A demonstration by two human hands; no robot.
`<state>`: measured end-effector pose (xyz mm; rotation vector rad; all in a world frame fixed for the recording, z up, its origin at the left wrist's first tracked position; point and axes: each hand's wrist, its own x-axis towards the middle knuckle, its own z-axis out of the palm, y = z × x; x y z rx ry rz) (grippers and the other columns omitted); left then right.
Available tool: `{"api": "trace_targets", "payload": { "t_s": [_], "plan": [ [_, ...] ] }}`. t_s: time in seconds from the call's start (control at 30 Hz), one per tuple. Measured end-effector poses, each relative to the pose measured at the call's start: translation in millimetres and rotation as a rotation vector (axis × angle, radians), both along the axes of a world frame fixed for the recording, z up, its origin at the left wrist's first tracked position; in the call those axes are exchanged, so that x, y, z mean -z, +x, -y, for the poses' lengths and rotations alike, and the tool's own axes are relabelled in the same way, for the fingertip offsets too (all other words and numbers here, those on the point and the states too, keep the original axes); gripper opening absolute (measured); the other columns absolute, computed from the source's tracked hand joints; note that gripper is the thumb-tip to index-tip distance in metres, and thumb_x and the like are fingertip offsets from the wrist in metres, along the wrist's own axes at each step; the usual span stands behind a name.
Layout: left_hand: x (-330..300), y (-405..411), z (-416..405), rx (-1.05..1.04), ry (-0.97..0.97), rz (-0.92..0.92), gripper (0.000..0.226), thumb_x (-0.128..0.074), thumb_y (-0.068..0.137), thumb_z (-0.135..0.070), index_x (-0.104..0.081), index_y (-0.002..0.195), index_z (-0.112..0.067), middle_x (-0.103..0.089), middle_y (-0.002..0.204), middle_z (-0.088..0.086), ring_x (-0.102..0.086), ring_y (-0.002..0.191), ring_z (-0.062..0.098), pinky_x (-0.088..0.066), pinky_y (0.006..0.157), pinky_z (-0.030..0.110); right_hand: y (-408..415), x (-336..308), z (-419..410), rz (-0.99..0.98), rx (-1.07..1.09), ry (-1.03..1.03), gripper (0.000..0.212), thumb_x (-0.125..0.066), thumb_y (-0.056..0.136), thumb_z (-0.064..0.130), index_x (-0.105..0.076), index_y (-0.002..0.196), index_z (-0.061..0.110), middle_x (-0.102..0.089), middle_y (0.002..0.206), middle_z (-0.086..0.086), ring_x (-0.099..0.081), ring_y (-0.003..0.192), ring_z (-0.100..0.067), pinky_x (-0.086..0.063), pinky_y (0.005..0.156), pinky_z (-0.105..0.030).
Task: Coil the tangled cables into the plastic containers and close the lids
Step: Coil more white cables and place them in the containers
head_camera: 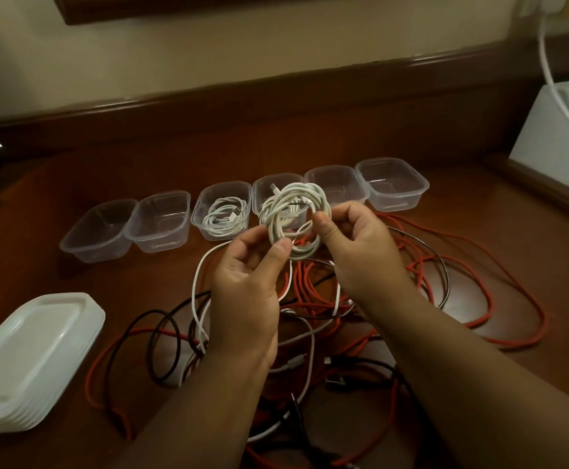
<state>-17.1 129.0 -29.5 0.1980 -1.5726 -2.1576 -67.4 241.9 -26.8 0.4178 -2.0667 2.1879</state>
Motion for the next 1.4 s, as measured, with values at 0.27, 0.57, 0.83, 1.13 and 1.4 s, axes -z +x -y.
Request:
{"api": "trace_targets", "payload": {
  "t_s": [0.27, 0.57, 0.83, 1.13, 1.4],
  "plan": [
    [-1.4, -4.3, 4.8, 0.235, 0.324, -0.013, 0.034, -0.055, 0.088, -0.004, -0.057, 0.120, -0.014, -0.074, 0.096, 0.006, -0.070, 0.087, 0.017, -0.054, 0.065, 0.025, -5.4, 1.7, -0.2, 0.148, -0.083, -0.073, 0.012, -0.063, 0.093, 0.024, -0.062, 0.093, 0.012, -0.071, 0.081, -0.011, -0.065, 0.073, -0.030, -0.058, 0.069, -0.036],
    [-0.8, -3.8, 9.2, 0.265, 0.222, -0.028, 0.042, -0.046, 0.087, 0.007, -0.050, 0.124, -0.014, -0.067, 0.099, 0.014, -0.062, 0.090, 0.031, -0.053, 0.072, 0.045, -7.0, 5.9, 4.2, 0.355, -0.289, -0.165, 0.020, -0.059, 0.095, 0.015, -0.062, 0.111, 0.003, -0.066, 0.080, -0.006, -0.058, 0.061, -0.012, -0.048, 0.054, -0.023],
    [-0.9, -0.8, 15.4, 0.242, -0.257, -0.043, 0.055, -0.046, 0.085, 0.019, -0.045, 0.116, -0.026, -0.054, 0.085, 0.004, -0.061, 0.072, 0.008, -0.052, 0.066, 0.018, -10.9, 3.8, -1.3, 0.370, -0.283, -0.132, 0.017, -0.056, 0.098, 0.014, -0.070, 0.101, 0.004, -0.067, 0.078, -0.008, -0.056, 0.063, -0.016, -0.048, 0.058, -0.026],
    [-5.1, -1.2, 31.7, 0.326, -0.567, 0.046, 0.071, -0.059, 0.086, 0.009, -0.038, 0.136, -0.036, -0.058, 0.090, -0.002, -0.056, 0.070, 0.011, -0.049, 0.063, 0.020, -8.8, 0.6, -3.3, 0.351, -0.304, -0.121, 0.018, -0.050, 0.100, 0.013, -0.068, 0.100, 0.009, -0.069, 0.075, -0.003, -0.060, 0.063, -0.014, -0.049, 0.056, -0.024],
    [-1.8, -4.4, 33.9, 0.187, -0.606, 0.028, 0.082, -0.074, 0.086, -0.013, -0.028, 0.144, -0.049, -0.066, 0.112, -0.009, -0.065, 0.104, 0.004, -0.055, 0.087, 0.027, -13.5, 1.0, -6.4, 0.379, -0.283, -0.246, 0.014, -0.056, 0.097, 0.013, -0.066, 0.098, 0.003, -0.067, 0.076, -0.009, -0.064, 0.063, -0.015, -0.053, 0.058, -0.024]
  ]
}}
